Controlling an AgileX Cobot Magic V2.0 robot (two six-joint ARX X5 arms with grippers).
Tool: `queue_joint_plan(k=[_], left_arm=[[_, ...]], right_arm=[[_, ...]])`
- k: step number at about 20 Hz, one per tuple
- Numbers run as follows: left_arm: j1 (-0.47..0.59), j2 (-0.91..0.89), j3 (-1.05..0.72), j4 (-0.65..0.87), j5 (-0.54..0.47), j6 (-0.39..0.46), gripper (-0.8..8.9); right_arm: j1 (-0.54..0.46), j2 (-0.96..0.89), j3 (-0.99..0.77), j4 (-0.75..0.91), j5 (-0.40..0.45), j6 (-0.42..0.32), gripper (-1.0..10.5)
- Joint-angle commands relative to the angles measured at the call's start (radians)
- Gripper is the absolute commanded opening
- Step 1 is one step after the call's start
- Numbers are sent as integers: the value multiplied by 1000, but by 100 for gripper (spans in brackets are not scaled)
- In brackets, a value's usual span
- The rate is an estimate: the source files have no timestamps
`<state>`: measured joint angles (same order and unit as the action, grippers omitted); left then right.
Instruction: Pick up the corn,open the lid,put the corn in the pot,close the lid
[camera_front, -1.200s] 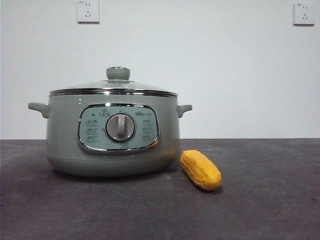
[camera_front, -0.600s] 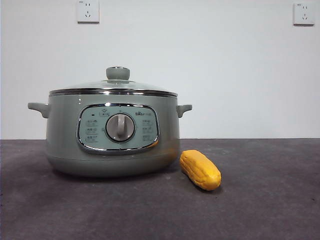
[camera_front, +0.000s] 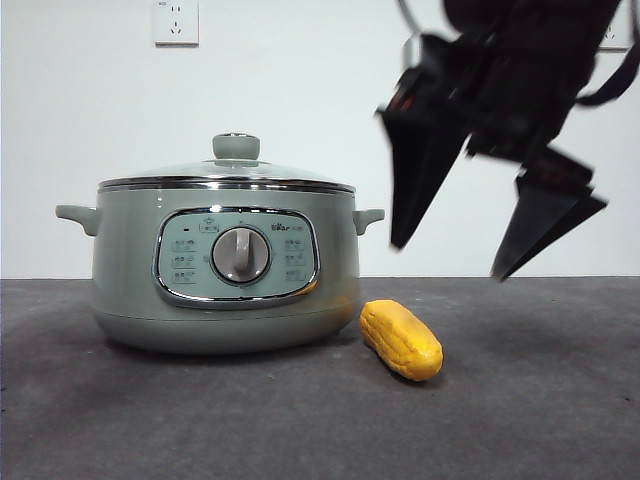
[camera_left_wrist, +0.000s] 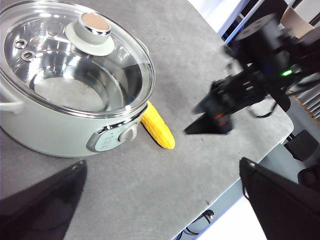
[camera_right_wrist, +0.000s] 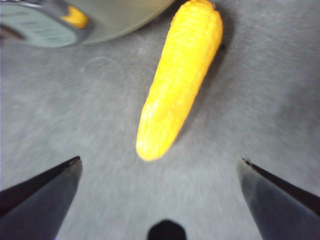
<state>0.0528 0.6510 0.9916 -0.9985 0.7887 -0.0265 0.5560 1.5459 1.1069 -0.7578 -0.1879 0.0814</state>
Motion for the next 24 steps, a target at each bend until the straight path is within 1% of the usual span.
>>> queue_joint_plan(k=[1,3,4,7,8,9,11,13,14,17,18,19,22,24], left_arm=[[-2,-1,0,13,4,1,574],[-2,-1,0,13,4,1,574],[-2,-1,0,13,4,1,574],[-2,-1,0,13,3,1,574],[-2,0,0,13,3,1,574],[-2,0,0,13,3,1,574],[-2,4,0,14,3,1,574],[-2,9,0,15,2,1,574],[-2,12,0,16,3,1,574],[-2,24,0,21,3,1,574],[-2,27,0,21,3,1,574],[-2,32,0,21,3,1,574],[-2,46,0,48,0,6,563],[-3,64,0,62,-7,34,563]], right_arm=[[27,59,3,34,26,36,520],[42,108,3,66,55,58,517],[47,125,3,78,61,59,494],[53,171,3,109,66,74,490],[53,181,3,113,67,76,443],[53,191,3,113,68,76,365],[54,203,3,116,68,76,271],[53,206,3,127,68,72,142],[53,206,3,132,66,73,112],[53,206,3,134,65,72,111],[53,206,3,134,65,69,52],[53,206,3,132,65,51,-20],[51,201,3,118,64,38,-12],[51,167,3,84,64,20,-12]])
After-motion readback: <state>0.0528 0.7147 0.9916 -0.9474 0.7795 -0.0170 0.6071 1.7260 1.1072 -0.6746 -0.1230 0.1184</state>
